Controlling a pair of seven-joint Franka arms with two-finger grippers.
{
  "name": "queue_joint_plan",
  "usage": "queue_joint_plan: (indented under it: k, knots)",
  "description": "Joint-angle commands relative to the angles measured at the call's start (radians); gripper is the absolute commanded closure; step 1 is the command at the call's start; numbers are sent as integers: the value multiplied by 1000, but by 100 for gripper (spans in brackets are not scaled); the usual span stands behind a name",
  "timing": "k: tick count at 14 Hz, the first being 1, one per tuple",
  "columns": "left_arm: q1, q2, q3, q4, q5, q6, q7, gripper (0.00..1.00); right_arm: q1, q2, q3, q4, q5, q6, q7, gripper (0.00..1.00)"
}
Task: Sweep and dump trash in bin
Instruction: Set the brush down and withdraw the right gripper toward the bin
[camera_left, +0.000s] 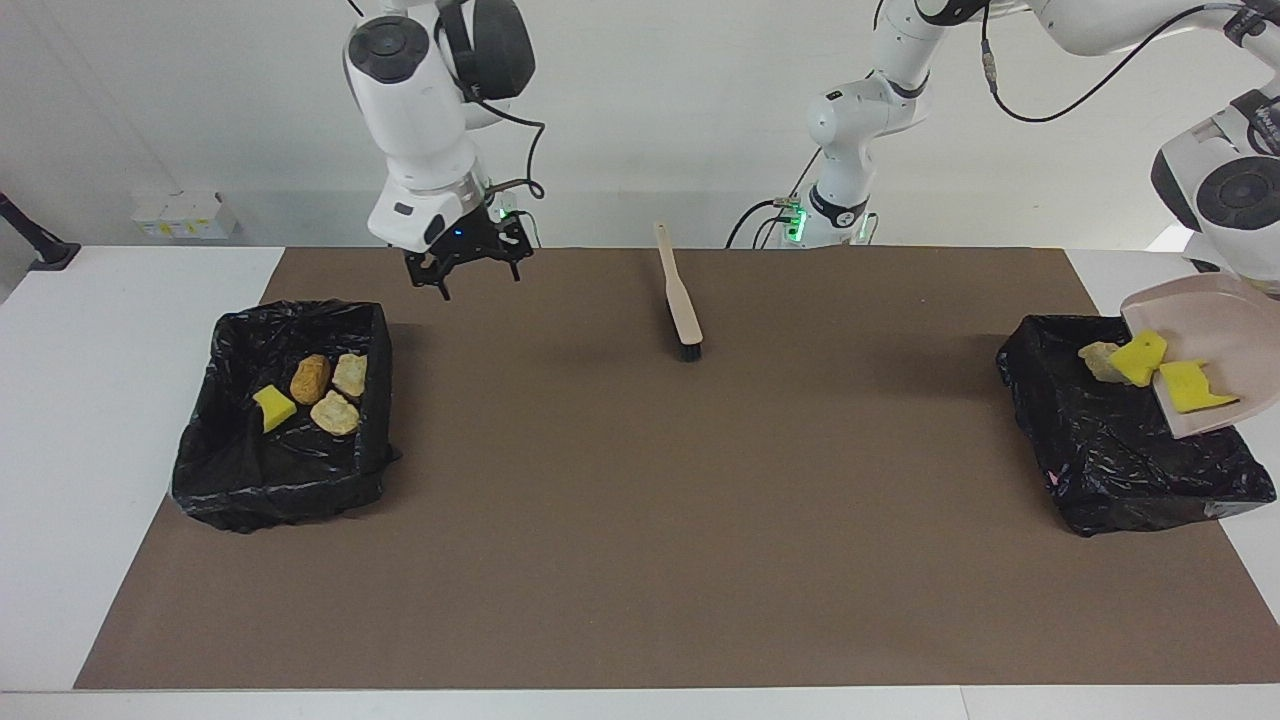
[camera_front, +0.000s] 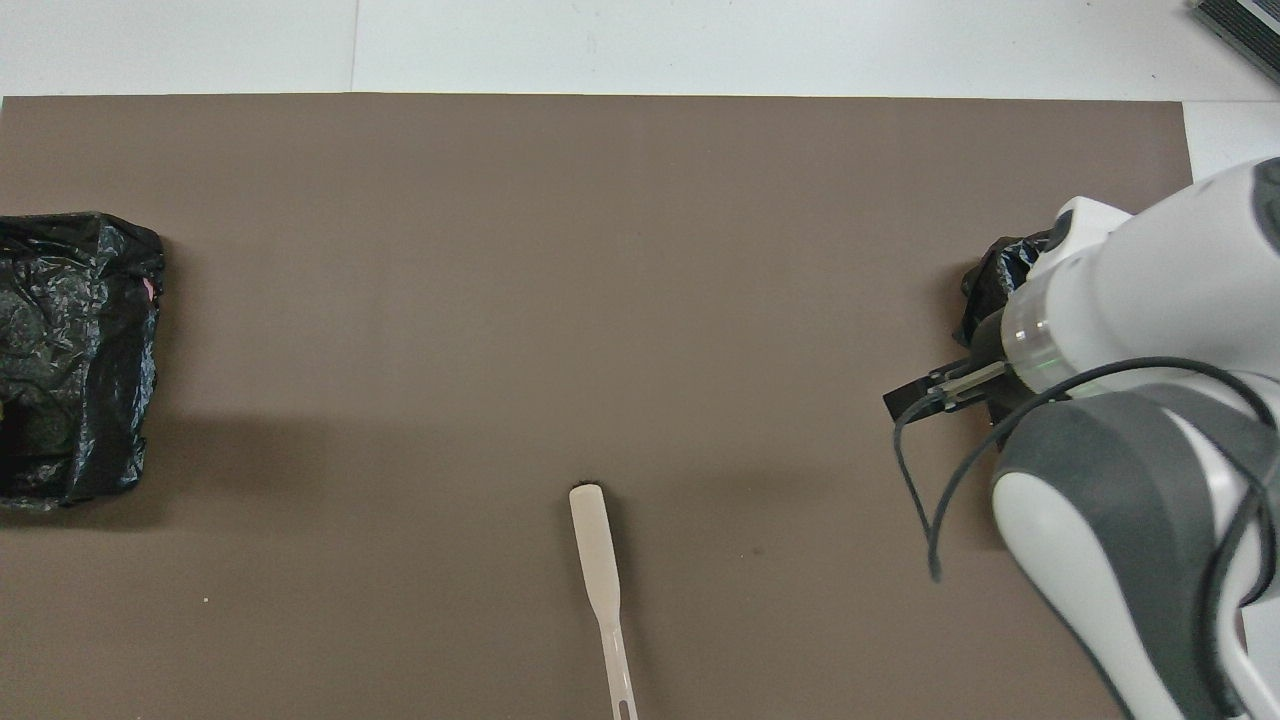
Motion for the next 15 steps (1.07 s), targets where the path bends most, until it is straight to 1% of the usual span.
queue_joint_plan:
  k: [1,4,7,8,10,12,14,15]
  knots:
    - [-57,4,13,28,109,-92,-52,100,-88,0,13,17,-31,-23,-111,0]
    - [-83,-28,13,33,169,-109,-53,100,-174,4,15,17,-50,-20,-120,0]
    - [-98,-33,13,31,207,-139,-56,100,-252,7,16,26,-42,-11,-104,0]
    - [-115,-36,13,25,209,-167,-70,100,-260,14,18,61,-39,-17,-87,0]
    - [-150,-54,13,4,227,-231,-200,100,-260,30,18,113,-31,-37,8,0]
    - [-167,-64,9,-7,226,-257,-236,100,-260,33,18,123,-34,-63,74,0]
    - [-187,-67,3,-1,174,-250,-263,100,-258,34,18,121,-31,-59,70,0]
    - [-203,-68,-9,2,86,-251,-306,100,-255,31,18,121,-27,-50,67,0]
